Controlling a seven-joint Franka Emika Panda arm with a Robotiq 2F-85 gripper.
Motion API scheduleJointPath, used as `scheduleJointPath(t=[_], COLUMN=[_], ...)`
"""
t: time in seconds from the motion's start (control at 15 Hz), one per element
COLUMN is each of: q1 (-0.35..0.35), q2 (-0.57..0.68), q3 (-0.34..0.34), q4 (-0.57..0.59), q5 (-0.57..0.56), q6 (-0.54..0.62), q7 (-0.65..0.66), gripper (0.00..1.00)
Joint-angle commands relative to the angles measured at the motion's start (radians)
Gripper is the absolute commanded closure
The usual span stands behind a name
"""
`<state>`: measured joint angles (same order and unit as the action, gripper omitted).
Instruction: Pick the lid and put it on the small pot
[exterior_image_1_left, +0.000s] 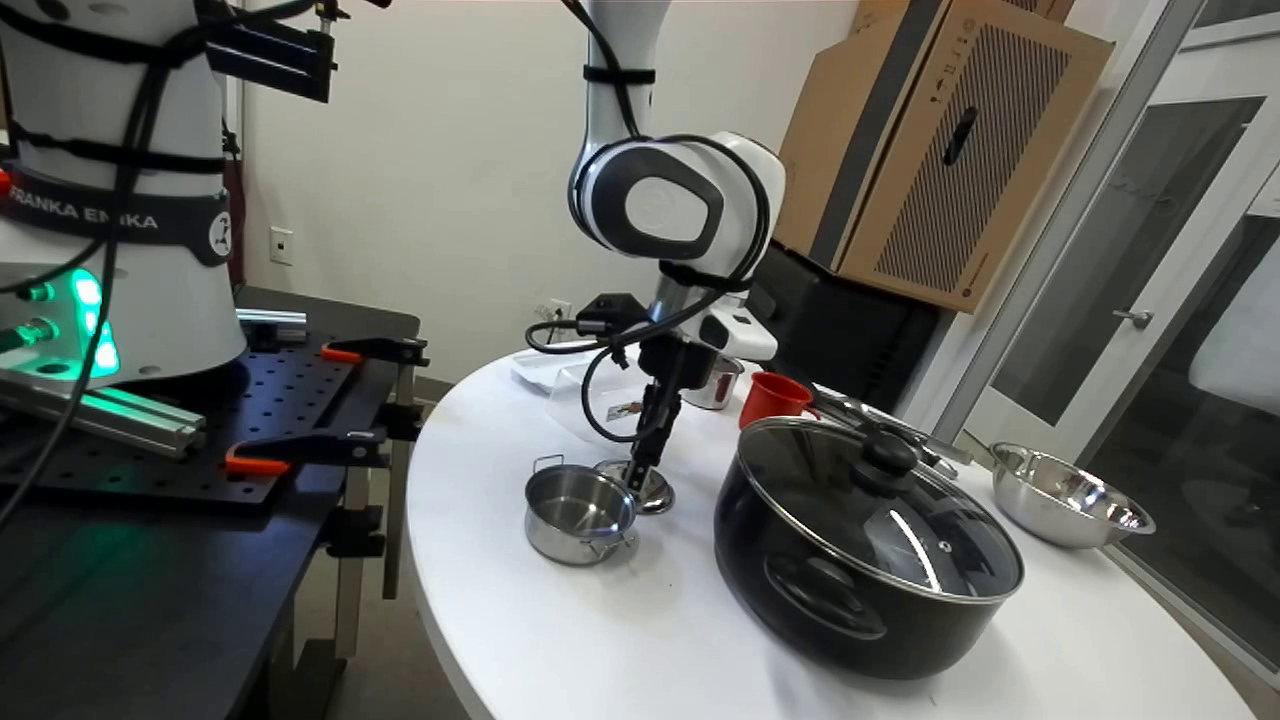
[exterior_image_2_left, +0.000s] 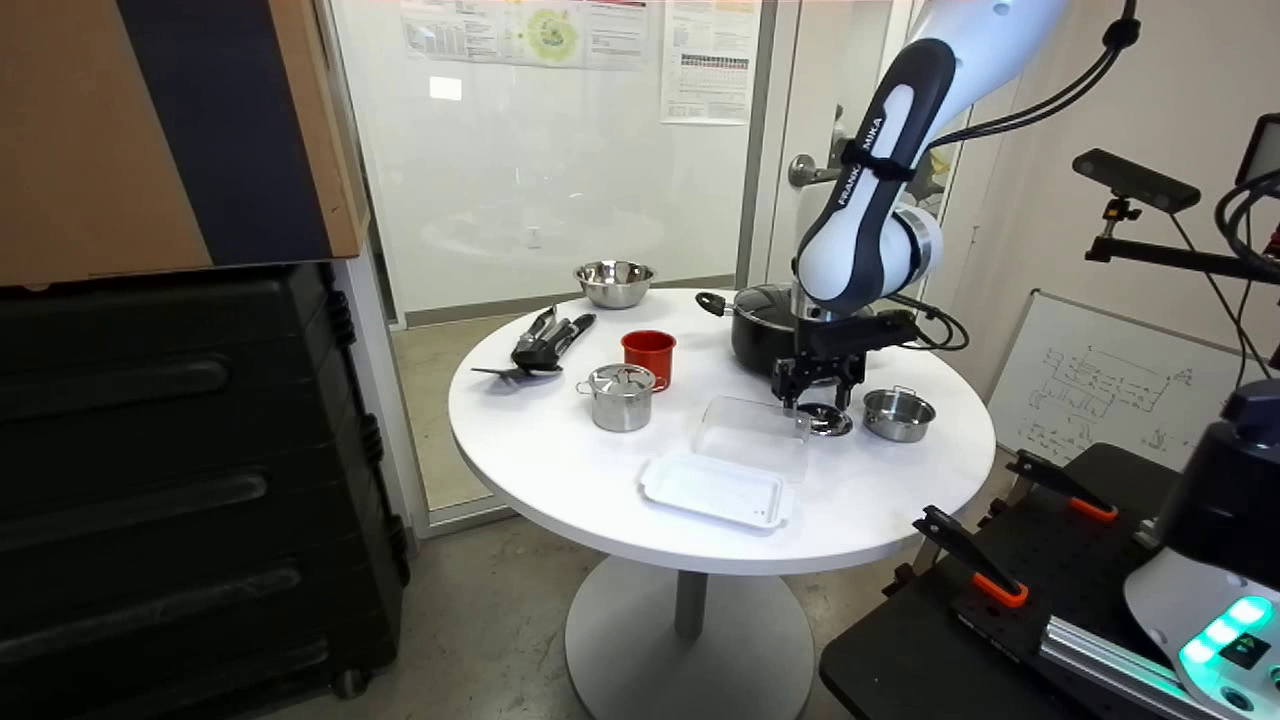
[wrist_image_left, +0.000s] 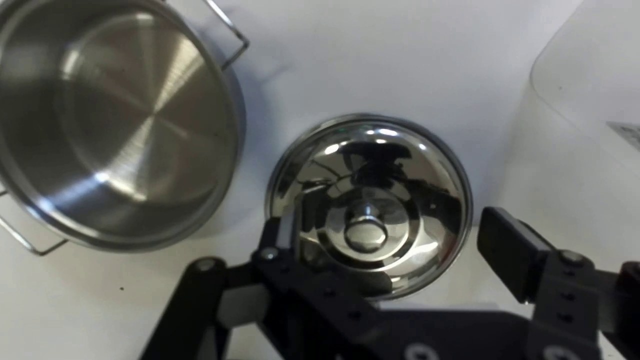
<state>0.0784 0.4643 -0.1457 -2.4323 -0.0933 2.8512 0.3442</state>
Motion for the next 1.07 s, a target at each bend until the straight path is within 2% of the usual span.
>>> scheduleJointPath(t=[0.0, 0.47, 0.53, 0.73, 1.0], q1=[-0.019, -0.037, -0.039, -0.043, -0.090], q2=[-0.043, -0.072, -0.075, -0.080, -0.159], q3=[0.019, 0.025, 0.026, 0.029, 0.072], q4=[-0.048, -0.065, -0.067, -0.073, -0.115], q5=[0.046, 0.067, 0.067, 0.065, 0.088], q6=[0.033, 0.039, 0.038, 0.040, 0.025], q7=[-0.055, -0.082, -0.084, -0.095, -0.171], gripper=[0.41, 0.95, 0.99, 0.95, 0.95])
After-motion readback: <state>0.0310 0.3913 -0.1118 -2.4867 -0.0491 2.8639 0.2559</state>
